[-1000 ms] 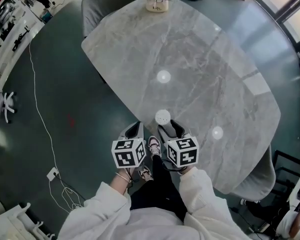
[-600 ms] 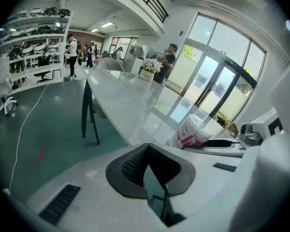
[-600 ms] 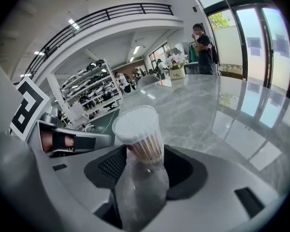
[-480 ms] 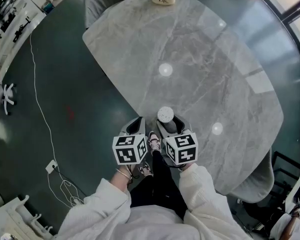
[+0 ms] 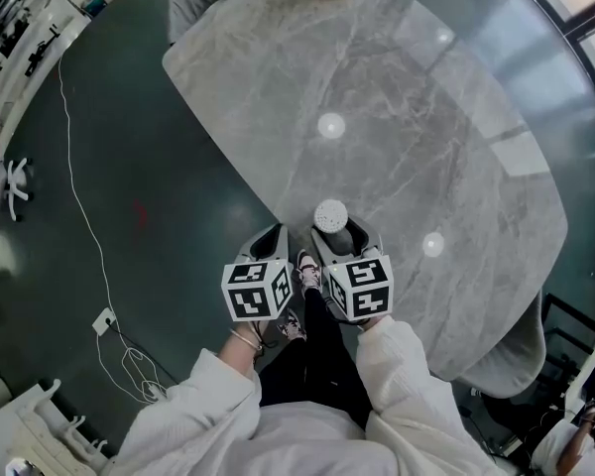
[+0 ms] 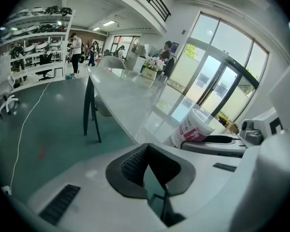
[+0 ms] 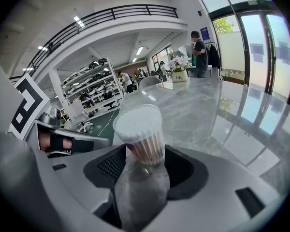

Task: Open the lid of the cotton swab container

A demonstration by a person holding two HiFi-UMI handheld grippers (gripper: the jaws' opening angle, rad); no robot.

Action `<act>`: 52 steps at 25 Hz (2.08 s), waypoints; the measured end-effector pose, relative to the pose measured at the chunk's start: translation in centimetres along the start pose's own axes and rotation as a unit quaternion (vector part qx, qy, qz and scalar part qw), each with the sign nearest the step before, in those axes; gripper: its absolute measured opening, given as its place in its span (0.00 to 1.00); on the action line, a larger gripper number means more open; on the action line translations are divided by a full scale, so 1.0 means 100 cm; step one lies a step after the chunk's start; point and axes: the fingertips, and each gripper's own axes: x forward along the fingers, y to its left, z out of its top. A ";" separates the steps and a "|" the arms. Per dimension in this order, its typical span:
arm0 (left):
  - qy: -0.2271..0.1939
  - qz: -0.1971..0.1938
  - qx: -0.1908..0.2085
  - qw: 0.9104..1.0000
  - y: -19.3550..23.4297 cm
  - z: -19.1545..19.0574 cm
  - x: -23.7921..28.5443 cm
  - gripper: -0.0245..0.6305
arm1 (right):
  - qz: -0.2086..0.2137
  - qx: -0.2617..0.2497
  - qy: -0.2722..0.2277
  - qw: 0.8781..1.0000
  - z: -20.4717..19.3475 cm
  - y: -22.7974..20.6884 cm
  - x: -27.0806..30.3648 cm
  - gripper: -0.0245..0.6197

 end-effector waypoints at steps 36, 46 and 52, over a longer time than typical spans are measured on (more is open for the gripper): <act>-0.008 0.015 0.000 1.000 0.011 0.002 -0.011 0.05 | -0.006 -0.032 0.001 0.999 0.007 -0.011 0.000 0.50; -0.030 -0.001 0.016 0.999 -0.006 0.014 -0.032 0.05 | -0.001 -0.034 -0.020 0.999 0.020 -0.004 -0.027 0.50; -0.050 -0.011 0.026 0.998 -0.017 0.017 -0.058 0.05 | 0.004 -0.034 -0.036 0.999 0.025 0.012 -0.056 0.50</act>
